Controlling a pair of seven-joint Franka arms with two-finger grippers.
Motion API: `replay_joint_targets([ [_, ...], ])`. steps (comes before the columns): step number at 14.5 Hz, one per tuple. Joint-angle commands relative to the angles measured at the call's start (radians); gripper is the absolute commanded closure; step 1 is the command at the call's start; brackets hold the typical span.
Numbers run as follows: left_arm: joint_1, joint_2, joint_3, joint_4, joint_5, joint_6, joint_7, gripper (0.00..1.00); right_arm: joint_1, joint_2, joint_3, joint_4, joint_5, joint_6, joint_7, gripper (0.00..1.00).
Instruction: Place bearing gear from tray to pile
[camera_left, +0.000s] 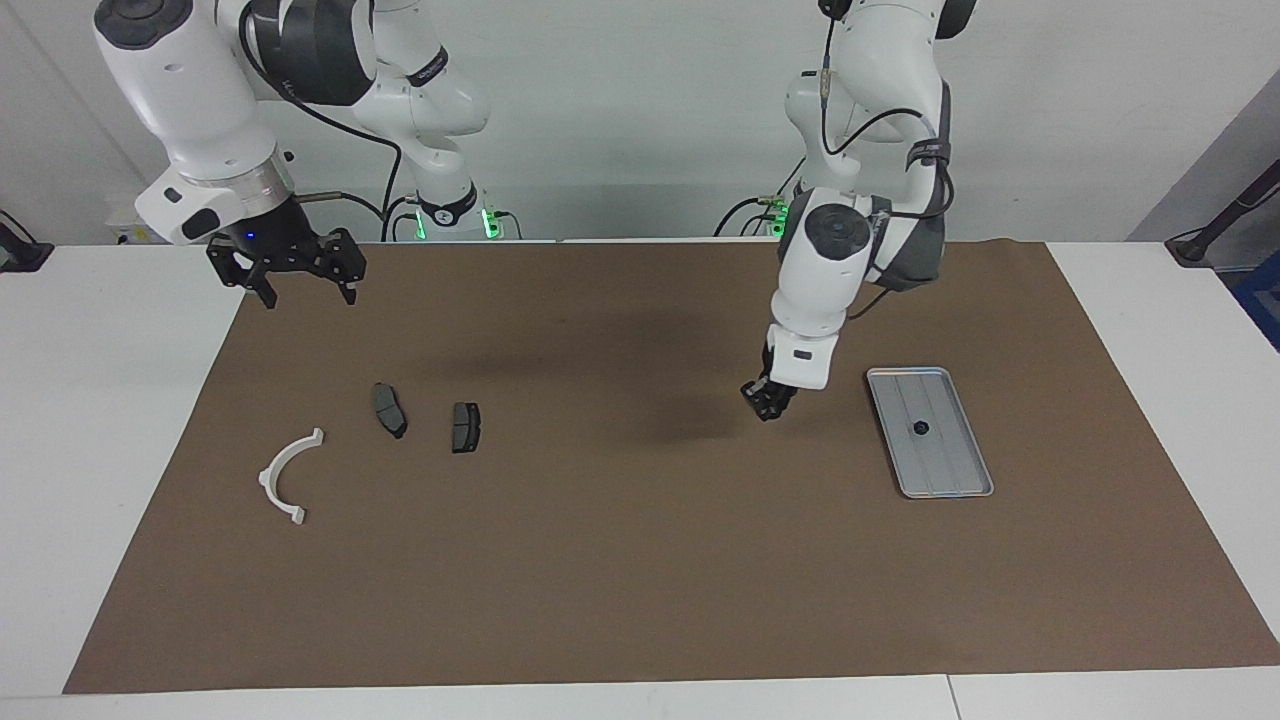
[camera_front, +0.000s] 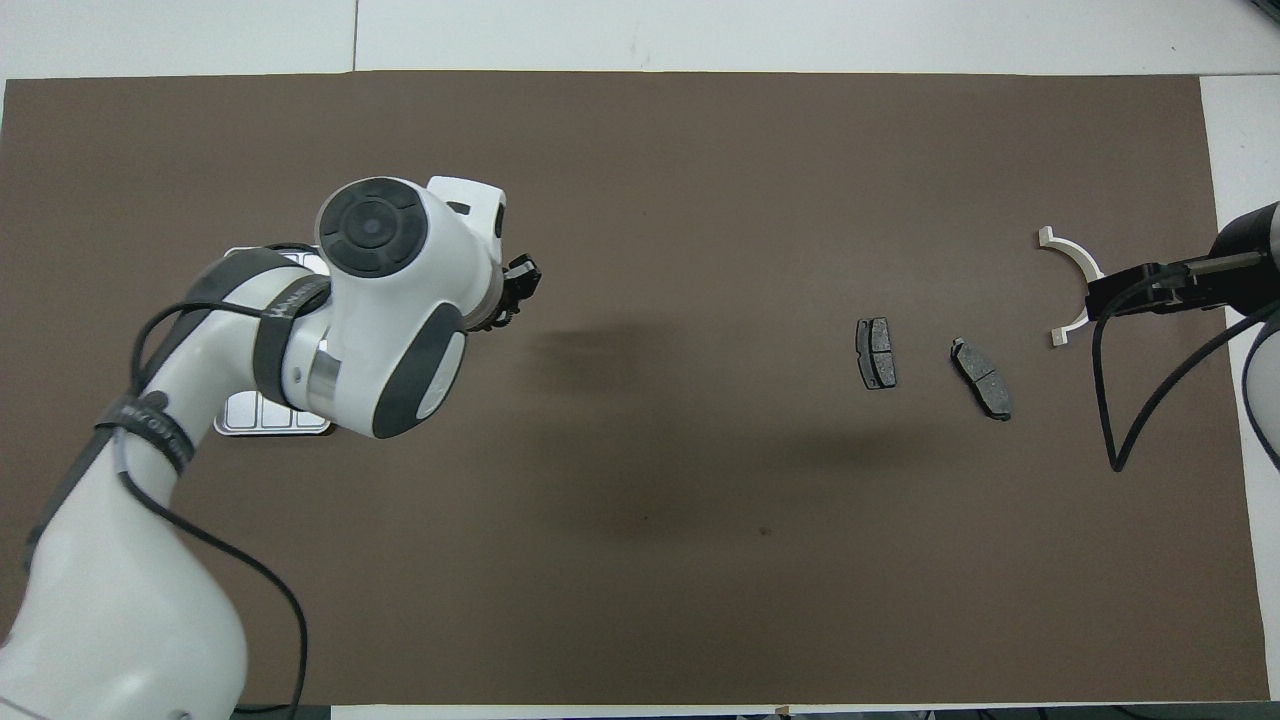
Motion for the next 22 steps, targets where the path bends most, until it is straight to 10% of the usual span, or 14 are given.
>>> replay_joint_targets([
  [1,-0.052,0.156,0.021,0.151,-0.007,-0.011,-0.08,0.99,-0.014,-0.027,0.004,-0.035,0.021,0.026,-0.029,0.0],
  [16,-0.084,0.199,0.023,0.09,0.023,0.084,-0.162,0.91,-0.014,-0.048,0.004,-0.091,0.021,0.077,-0.034,0.0],
  [17,-0.084,0.199,0.023,0.092,0.023,0.084,-0.162,0.75,-0.014,-0.048,0.004,-0.091,0.021,0.077,-0.034,0.0],
  [19,-0.084,0.198,0.023,0.096,0.023,0.076,-0.162,0.0,-0.014,-0.048,0.004,-0.091,0.021,0.077,-0.035,0.0],
  [22,-0.076,0.179,0.035,0.103,0.029,0.027,-0.154,0.0,-0.014,-0.048,0.004,-0.091,0.021,0.077,-0.034,0.0],
])
